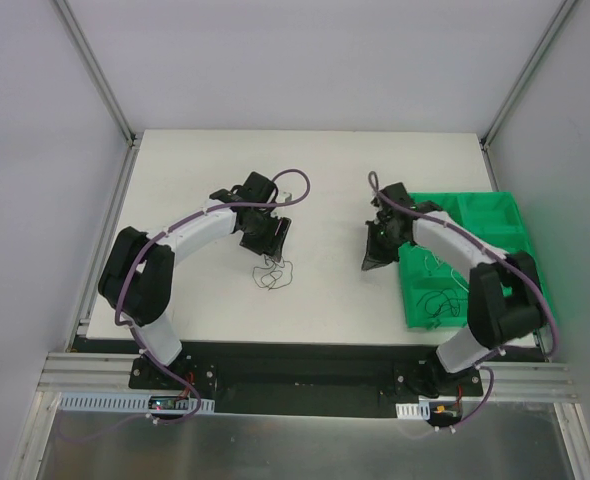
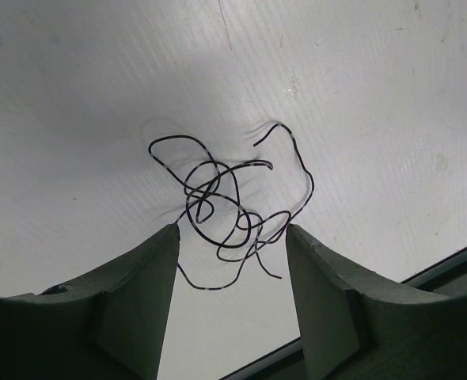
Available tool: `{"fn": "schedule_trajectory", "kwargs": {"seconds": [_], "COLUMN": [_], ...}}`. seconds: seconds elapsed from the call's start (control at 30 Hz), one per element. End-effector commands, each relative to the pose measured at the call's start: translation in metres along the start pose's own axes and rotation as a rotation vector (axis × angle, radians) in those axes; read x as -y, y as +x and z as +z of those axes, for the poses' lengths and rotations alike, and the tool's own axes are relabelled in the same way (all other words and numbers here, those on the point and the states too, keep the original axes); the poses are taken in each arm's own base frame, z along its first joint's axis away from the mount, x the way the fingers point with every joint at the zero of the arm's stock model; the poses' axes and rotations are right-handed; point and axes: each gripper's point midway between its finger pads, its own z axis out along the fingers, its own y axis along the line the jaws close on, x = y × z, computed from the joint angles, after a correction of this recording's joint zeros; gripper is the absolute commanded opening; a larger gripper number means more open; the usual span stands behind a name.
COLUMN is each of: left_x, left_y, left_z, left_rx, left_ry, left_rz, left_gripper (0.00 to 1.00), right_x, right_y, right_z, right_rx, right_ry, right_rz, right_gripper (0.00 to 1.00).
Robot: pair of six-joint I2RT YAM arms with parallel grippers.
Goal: Untangle the cables
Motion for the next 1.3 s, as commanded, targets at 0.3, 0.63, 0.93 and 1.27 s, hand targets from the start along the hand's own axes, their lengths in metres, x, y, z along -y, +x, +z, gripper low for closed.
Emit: {"fn": "schedule_trajectory", "kwargs": {"seconds": [0.3,0.63,0.93,1.27], "left_x": [0.006,0.007,0.007,0.008], "left_y": [-0.004,-0.003,-0.002,-0.001], "left_z": [-0.014,-0.013,-0.012,-0.009], "left_rx": [0.043,0.036,0.033,0.025], "left_ry": [0.032,0.04,0.039,0.049], "left_rz": [0.009,0.006,0.006,0.003], "left_gripper": [0.55,0.55,0.55,0.56], "right_x": [0.062,0.154,0.164,0.145], "right_y": [-0.046,-0.06,-0.061,-0.039], "right_z": [-0.106,-0.063,-0.051,-0.148], "right_rx": [0.28,0.191,0.082,0.262], "right_ry": [-0.349,0.024,0.124,0.121], "right_rz": [0.32,0.382,0.382,0.427], "right_gripper": [0.0,0.0,0.06,0.68]}}
